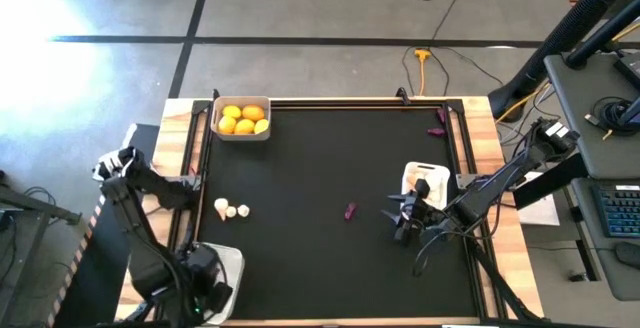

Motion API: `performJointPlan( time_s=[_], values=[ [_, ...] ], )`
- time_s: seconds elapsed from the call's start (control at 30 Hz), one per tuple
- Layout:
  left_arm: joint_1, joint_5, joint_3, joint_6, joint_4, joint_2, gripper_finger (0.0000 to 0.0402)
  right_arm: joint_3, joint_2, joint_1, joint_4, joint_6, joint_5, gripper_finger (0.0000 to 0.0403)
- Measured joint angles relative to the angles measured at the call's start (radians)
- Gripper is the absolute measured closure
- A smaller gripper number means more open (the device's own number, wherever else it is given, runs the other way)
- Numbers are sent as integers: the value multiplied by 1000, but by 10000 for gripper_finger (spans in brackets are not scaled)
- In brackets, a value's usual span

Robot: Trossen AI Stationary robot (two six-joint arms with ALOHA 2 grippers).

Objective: Sort produce into baskets
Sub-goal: Put the bottom left eggplant into the bottom left white bin

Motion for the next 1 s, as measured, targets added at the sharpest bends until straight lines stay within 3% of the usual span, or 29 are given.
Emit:
performJointPlan(
  time_s=[0.13, 0.3, 0.57, 1.0],
  values=[
    [13, 4, -66, 12, 88, 7, 391, 0, 0, 0, 0, -2, 7, 193],
    [20, 82, -156, 5, 141, 9, 391, 0, 0, 0, 0, -2, 7, 193],
    [51, 55, -221, 6, 183, 8, 389, 0, 0, 0, 1, -2, 7, 193],
    [91, 49, -296, 7, 197, 43, 320, 0, 0, 0, 1, -2, 7, 193]
  ],
)
